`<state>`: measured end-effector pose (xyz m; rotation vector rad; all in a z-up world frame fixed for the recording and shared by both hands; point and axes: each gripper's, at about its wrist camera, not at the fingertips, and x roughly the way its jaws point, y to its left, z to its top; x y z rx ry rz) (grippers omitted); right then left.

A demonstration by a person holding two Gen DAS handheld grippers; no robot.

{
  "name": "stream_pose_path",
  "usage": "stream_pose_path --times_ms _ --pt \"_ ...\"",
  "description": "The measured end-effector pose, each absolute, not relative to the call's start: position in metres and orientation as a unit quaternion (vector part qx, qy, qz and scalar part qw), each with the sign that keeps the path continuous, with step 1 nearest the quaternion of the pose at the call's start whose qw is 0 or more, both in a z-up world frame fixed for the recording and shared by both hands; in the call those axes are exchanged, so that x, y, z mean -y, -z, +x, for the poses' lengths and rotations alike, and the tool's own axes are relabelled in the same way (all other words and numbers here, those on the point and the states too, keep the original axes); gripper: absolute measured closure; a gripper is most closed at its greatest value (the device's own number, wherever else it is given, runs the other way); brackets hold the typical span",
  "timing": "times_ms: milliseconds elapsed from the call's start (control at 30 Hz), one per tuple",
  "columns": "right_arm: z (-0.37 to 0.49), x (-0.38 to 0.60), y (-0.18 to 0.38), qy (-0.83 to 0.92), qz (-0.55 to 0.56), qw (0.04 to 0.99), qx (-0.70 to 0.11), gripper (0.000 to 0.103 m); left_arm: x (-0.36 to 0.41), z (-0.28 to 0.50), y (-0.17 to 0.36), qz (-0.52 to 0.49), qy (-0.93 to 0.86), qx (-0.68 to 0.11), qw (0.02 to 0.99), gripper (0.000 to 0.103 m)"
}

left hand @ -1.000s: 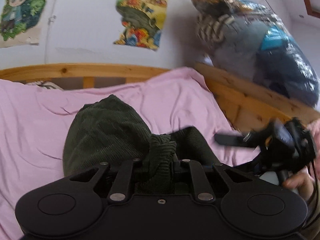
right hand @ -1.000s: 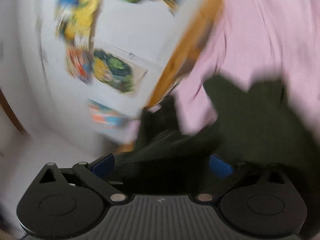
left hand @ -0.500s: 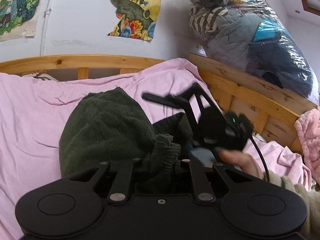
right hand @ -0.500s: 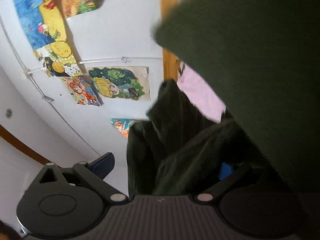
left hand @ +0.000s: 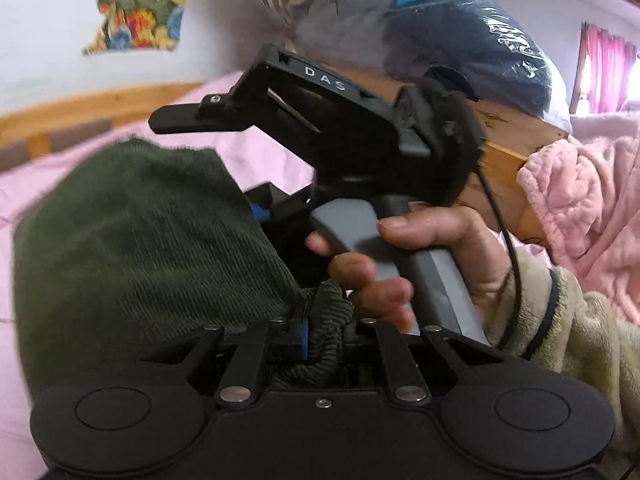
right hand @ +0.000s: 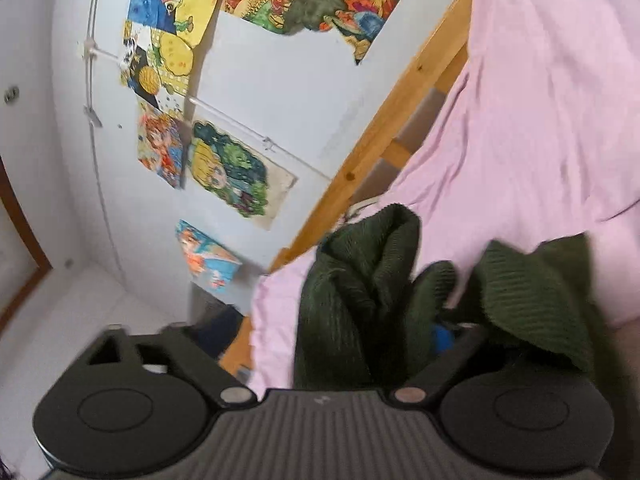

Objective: Fold large clothes
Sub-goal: 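Pinch the shirt corner with the right gripper while the left gripper holds the bundle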

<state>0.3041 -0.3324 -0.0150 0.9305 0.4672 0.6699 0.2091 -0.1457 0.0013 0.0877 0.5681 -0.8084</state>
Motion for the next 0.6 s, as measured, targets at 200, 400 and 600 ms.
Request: stream_pose_path --times_ms 200,400,600 --pt "0.274 0.352 0.013 -0.279 0.398 0.844 -0.227 0.066 0.152 0.215 0.010 0.036 0.417 -0.283 0.863 0.093" --pt "0.251 0.349 0.001 -0.219 0.355 0.882 -0.219 0.074 0.156 0.228 0.022 0.002 0.448 -0.301 0.842 0.093" --pt "0.256 0.347 0.027 -0.171 0.335 0.889 -0.259 0.077 0.150 0.232 0.030 -0.031 0.459 -0.328 0.825 0.087"
